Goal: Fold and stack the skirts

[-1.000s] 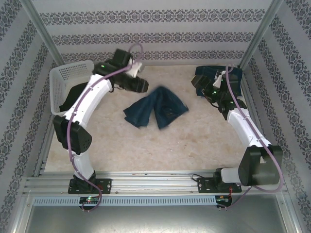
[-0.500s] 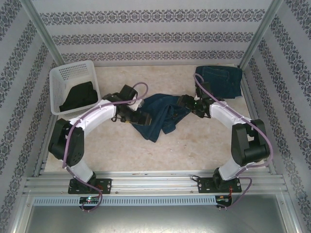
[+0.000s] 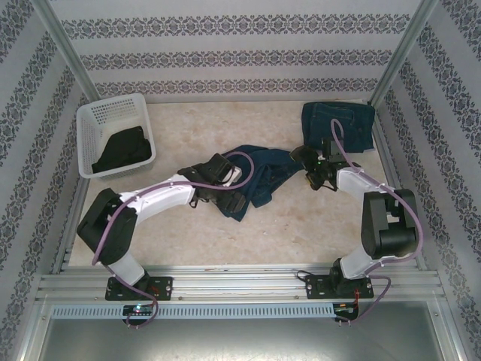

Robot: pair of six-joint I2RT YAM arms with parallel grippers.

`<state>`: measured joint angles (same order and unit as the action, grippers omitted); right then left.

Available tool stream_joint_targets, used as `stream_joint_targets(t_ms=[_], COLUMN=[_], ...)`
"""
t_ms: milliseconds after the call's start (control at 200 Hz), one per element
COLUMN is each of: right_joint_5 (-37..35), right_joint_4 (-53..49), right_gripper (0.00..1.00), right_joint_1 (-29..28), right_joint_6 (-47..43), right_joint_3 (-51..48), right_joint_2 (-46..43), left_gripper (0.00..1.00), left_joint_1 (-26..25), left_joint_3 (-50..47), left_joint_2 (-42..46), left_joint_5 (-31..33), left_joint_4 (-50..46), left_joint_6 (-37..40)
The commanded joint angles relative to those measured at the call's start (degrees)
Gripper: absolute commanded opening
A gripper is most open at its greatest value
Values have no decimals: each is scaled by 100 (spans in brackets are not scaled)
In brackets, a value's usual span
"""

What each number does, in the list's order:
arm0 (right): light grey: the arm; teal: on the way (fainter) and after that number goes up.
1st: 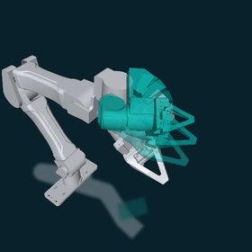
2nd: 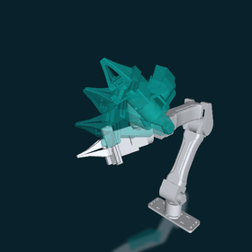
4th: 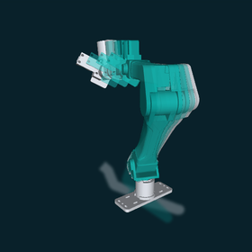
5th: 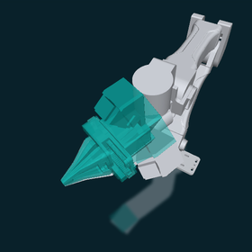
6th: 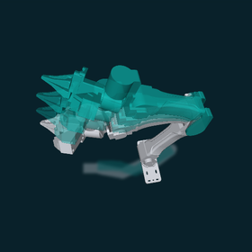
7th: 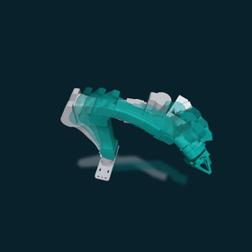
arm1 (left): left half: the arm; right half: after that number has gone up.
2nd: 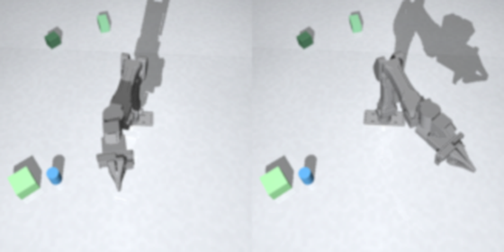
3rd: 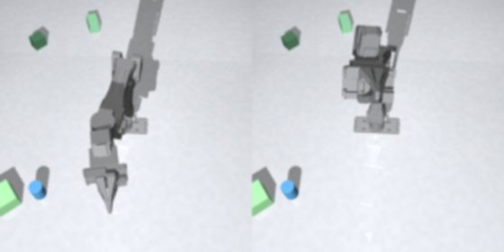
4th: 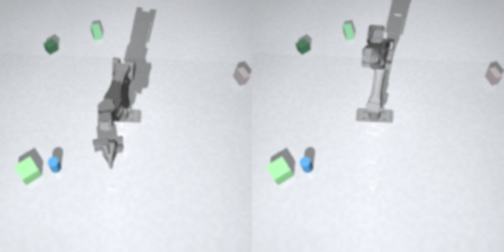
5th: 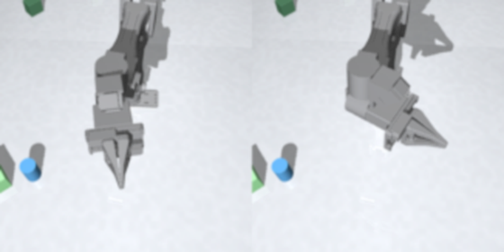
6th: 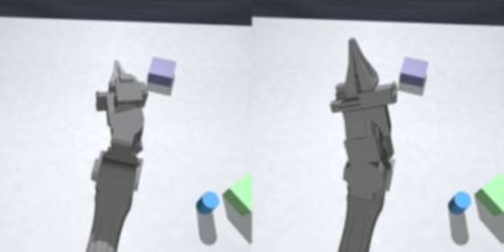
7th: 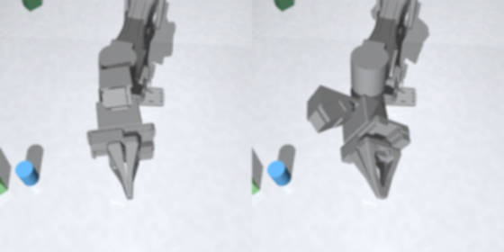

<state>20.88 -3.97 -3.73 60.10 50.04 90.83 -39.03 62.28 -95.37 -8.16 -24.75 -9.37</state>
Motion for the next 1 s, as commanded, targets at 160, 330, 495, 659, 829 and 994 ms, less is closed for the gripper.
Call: stream_joint_targets(t_ms=[160,330,495,659,829,994], right_joint_5=[129,-90,-499,-1169,-1729,-2105], right_joint_4=[801,1103,505,-81,-18,255], right_gripper=[71,7,0,0,0,0], right_joint_1=[-141,-109,-214,-834,-1621,-2281], right_joint_6=[751,311,-540,-1548,-2116,-2673], right_joint_3=[452,518,819,1278,1473,1535], right_joint_2=[660,343,-937,-2323,-3244,-3867], left_gripper=[58,10,0,0,0,0], left_joint_1=[-158,11,155,546,710,712], left_joint_3=[-25,-351,-394,301,1375,2075], left_joint_2=[-285,613,2505,3783,4220,4636], left_joint_5=[866,1638,3080,3852,4077,3866], left_joint_4=[253,367,366,153,-146,-279], left_joint_6=[24,-277,-270,-248,1,123])
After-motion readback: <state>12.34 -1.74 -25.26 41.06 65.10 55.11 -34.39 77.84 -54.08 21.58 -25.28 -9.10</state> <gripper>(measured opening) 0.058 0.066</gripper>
